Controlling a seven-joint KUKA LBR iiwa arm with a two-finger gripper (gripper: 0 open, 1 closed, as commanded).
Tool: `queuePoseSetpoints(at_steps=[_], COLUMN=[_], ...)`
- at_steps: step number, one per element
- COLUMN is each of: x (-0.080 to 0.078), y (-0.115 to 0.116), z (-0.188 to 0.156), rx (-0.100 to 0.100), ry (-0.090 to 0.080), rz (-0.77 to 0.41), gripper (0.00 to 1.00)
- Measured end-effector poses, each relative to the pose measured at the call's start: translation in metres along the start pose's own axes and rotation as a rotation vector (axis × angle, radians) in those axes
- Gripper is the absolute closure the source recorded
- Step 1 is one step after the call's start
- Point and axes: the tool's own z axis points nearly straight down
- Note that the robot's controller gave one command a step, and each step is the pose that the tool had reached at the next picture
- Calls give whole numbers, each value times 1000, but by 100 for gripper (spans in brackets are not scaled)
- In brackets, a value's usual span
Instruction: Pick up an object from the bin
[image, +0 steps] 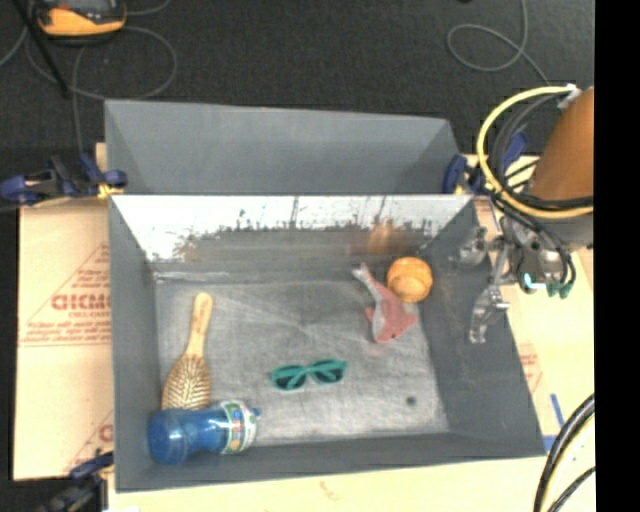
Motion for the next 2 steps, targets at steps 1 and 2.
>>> queuePoseSetpoints(at_steps=[1,2], x=[-2,-6], y=[1,21], z=[-5,168], rx=[2,-1], ry=[-8,-10], rz=[-3,139], gripper=[0,100])
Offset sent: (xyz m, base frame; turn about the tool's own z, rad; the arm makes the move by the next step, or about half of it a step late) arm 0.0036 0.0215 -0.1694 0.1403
